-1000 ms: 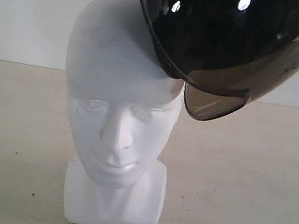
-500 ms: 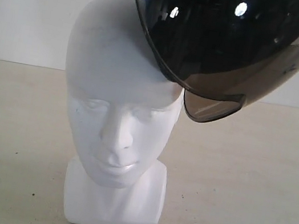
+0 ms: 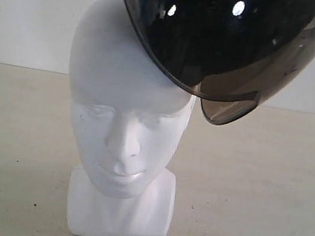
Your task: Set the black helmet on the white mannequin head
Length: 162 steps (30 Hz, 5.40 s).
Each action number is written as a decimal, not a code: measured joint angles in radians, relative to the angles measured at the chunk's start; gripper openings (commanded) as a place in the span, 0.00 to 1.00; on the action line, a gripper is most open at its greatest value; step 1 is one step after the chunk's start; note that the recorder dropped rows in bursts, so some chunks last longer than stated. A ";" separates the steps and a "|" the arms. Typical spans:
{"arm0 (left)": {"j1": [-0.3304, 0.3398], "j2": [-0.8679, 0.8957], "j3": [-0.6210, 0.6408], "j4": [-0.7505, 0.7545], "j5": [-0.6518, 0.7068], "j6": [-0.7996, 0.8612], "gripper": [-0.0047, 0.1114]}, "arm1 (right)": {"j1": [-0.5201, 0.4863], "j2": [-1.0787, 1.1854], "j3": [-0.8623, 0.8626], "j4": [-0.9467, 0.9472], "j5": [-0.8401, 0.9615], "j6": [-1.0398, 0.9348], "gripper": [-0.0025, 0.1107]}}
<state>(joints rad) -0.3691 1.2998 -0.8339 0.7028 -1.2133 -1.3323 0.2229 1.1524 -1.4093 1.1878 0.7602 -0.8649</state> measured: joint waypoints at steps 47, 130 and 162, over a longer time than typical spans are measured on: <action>0.002 -0.113 0.413 -0.231 0.002 0.271 0.08 | 0.205 0.157 -0.006 -0.039 -0.023 0.057 0.02; 0.009 -0.561 0.288 -0.536 1.007 0.781 0.45 | 0.346 0.281 -0.004 -0.134 -0.107 0.107 0.02; -0.035 -0.363 0.277 -0.475 1.021 0.589 0.13 | 0.346 0.281 -0.004 -0.134 -0.103 0.107 0.02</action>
<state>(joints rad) -0.4037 0.9367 -0.5571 0.2279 -0.1920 -0.7437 0.5693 1.4338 -1.4134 1.0534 0.6571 -0.7576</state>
